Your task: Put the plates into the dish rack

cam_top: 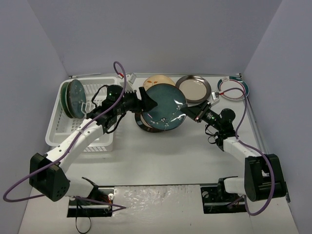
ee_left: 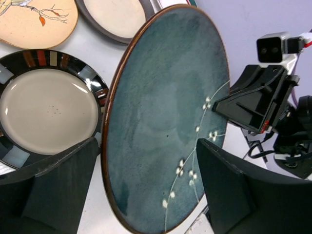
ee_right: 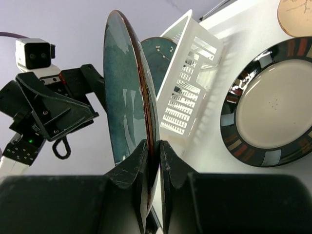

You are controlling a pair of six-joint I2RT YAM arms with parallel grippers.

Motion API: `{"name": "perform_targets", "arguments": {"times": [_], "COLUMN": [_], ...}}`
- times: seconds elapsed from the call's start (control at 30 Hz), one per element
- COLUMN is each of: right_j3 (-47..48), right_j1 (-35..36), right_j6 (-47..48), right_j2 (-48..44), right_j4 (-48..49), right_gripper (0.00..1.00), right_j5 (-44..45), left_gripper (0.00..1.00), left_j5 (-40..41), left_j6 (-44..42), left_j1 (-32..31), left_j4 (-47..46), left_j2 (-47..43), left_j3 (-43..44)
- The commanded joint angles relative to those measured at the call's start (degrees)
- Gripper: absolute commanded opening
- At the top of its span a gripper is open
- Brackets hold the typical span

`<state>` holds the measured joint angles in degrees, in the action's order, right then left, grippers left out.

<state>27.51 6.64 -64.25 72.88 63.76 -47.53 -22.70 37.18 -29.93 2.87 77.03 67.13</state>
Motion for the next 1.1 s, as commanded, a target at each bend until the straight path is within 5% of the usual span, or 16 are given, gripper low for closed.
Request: {"name": "perform_targets", "arguments": {"times": [0.0, 0.13, 0.27, 0.5, 0.6, 0.73, 0.8, 1.07], "right_j3": [4.4, 4.2, 4.3, 3.7, 3.4, 4.0, 4.8, 10.8], "right_j1": [0.7, 0.8, 1.0, 1.0, 1.0, 1.0, 1.0, 0.3], "right_j6": [-5.9, -7.5, -8.9, -4.5, -0.9, 5.3, 10.0, 28.1], "right_j2": [0.7, 2.3, 3.7, 4.2, 3.5, 2.1, 0.6, -6.4], "right_j4": [21.8, 25.4, 27.8, 24.8, 19.9, 12.4, 5.6, -22.1], "right_gripper": [0.0, 0.0, 0.0, 0.03, 0.29, 0.82, 0.94, 1.0], "right_j5": [-0.7, -1.1, -1.6, -2.1, -1.9, -1.8, -1.1, 5.5], "left_gripper": [0.61, 0.39, 0.04, 0.0, 0.0, 0.0, 0.0, 0.0], "left_j5": [-1.6, -1.9, -3.3, -2.2, 0.5, 3.8, 5.4, 24.6], "left_j6": [1.1, 1.1, 1.1, -2.3, -5.1, -8.1, -10.0, -26.1], "left_j1": [-0.1, -0.1, -0.1, 0.1, 0.1, 0.2, 0.9, 2.2], "left_j4": [-5.4, -5.9, -5.9, -3.0, 1.1, 4.3, 6.2, 20.0], "left_j2": [-2.2, -3.0, -3.1, -5.0, -6.5, -7.8, -8.4, -10.5], "left_j3": [2.1, 1.3, 1.3, 2.7, 4.6, 7.1, 9.3, 19.8]}}
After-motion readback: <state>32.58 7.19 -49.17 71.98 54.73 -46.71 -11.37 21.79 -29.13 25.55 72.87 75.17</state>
